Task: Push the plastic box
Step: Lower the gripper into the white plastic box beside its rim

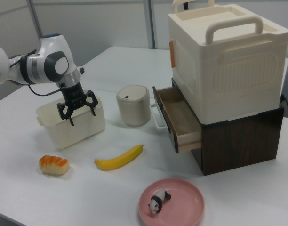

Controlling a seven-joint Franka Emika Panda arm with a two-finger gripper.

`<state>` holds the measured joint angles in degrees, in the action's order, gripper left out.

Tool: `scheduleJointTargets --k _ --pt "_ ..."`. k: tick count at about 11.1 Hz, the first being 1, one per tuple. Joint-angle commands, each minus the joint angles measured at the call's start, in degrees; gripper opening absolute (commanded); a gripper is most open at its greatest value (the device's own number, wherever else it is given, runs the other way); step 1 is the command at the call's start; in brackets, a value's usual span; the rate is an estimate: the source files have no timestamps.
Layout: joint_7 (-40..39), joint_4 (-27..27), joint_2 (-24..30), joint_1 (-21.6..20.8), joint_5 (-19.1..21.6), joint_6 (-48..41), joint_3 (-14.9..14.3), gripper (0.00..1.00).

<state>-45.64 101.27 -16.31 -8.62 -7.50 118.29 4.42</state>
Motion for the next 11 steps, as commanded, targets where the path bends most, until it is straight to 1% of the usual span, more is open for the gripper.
scheduleJointTargets --k 1,2,6,9,11 --pt "2.31 -0.38 -1.18 -1.13 -0.58 4.65 0.50 1.00" --pt "2.49 -0.55 -2.58 -1.74 -0.58 4.93 0.59 1.00" --pt "3.45 -3.71 -4.87 -2.72 -0.41 4.93 1.12 1.00" --pt "3.46 -5.12 -5.14 -2.72 -0.49 5.45 1.64 1.00" --pt "3.46 -5.21 -5.58 -2.80 -0.58 8.61 2.00 1.00"
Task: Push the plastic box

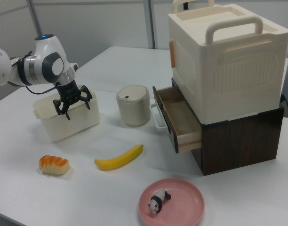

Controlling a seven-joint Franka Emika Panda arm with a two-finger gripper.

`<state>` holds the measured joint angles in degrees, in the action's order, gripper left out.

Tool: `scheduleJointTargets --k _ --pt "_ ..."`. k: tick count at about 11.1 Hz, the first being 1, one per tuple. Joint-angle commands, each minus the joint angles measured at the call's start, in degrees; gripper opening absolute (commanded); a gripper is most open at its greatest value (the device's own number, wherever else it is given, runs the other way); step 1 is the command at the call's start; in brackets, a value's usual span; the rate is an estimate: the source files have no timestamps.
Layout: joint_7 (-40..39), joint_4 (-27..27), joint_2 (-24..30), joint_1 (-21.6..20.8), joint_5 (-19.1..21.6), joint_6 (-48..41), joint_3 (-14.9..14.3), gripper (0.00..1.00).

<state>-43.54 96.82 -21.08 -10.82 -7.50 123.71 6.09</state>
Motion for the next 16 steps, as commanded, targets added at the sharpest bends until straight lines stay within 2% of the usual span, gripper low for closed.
scheduleJointTargets --k 1,5,7,8,11,14,15,16 --pt "1.35 -0.84 -0.81 -0.60 -0.76 3.46 0.33 1.00" --pt "1.35 -0.84 -0.72 -0.60 -0.76 5.31 0.59 1.00" --pt "1.26 0.29 1.72 -0.17 -0.93 3.22 0.59 1.00" --pt "1.18 1.69 4.18 0.36 -0.93 -0.54 0.59 1.00" --pt "1.35 1.44 12.43 5.45 -0.67 -15.47 0.59 1.00" --pt "1.44 0.92 20.53 8.71 -0.76 -27.53 -0.02 1.00" --pt "3.79 0.74 21.86 9.32 -0.32 -30.08 -0.02 1.00" --pt "11.82 0.83 22.30 9.85 -0.06 -30.28 -0.11 1.00"
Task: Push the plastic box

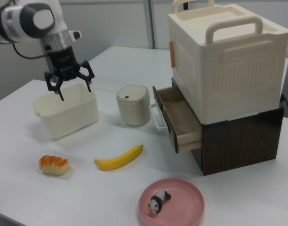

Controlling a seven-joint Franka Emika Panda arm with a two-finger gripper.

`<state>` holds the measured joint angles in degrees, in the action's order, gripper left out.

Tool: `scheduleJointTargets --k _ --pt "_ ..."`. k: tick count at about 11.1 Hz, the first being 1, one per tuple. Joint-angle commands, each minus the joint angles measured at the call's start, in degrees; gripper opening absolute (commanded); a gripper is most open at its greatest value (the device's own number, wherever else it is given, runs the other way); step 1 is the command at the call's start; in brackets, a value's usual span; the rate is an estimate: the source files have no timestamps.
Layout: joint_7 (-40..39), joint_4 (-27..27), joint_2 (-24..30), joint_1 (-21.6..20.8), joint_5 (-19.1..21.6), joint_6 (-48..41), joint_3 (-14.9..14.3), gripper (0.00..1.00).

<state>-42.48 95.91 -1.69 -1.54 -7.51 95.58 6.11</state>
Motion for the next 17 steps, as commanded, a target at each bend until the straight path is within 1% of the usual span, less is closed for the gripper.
scheduleJointTargets --k 1,3,4,7,8,9,10,11,12,13,17 --pt "19.98 1.74 3.00 0.66 0.82 -1.89 -0.04 1.00" --pt "35.03 2.09 2.92 0.84 2.75 -1.63 -0.13 1.00" --pt "39.88 2.09 2.92 0.93 2.76 -1.45 -0.48 1.00" --pt "48.25 2.00 2.74 0.84 3.81 0.48 -2.24 1.00" --pt "51.76 2.09 2.74 0.66 3.90 0.83 -2.41 1.00" --pt "52.75 2.09 2.74 0.66 3.99 0.84 -2.59 1.00" --pt "52.85 2.09 3.09 -0.12 3.99 0.58 -4.51 1.00" --pt "52.33 1.83 3.27 -1.61 4.17 0.92 -7.31 1.00" --pt "52.15 1.65 3.27 -3.10 6.00 1.10 -10.12 1.00" --pt "51.63 1.65 3.62 -3.64 7.23 1.27 -11.28 1.00" --pt "50.22 1.65 3.71 -3.73 7.68 1.36 -11.29 1.00"
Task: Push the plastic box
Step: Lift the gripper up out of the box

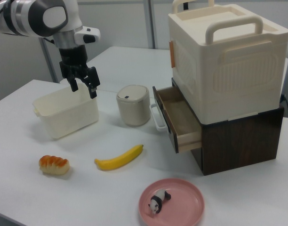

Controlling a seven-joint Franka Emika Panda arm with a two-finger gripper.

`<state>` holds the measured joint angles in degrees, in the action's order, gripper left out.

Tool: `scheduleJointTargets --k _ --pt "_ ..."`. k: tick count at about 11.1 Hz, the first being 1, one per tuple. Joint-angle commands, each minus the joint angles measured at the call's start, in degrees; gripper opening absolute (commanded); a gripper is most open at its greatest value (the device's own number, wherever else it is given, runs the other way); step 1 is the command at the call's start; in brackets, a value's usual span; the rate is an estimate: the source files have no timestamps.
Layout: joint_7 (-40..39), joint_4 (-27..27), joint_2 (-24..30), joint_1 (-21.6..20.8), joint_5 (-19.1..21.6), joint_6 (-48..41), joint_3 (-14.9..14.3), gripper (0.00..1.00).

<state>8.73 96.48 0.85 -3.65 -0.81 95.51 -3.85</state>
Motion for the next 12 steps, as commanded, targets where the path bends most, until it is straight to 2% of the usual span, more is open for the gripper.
scheduleJointTargets --k 1,11,12 --pt "-0.99 1.08 1.17 -1.54 1.07 1.44 -1.34 1.00" --pt "-2.31 0.29 0.91 -1.01 1.77 1.61 -1.16 1.00" --pt "-2.74 0.29 0.91 -1.01 2.04 3.87 -1.07 1.00"
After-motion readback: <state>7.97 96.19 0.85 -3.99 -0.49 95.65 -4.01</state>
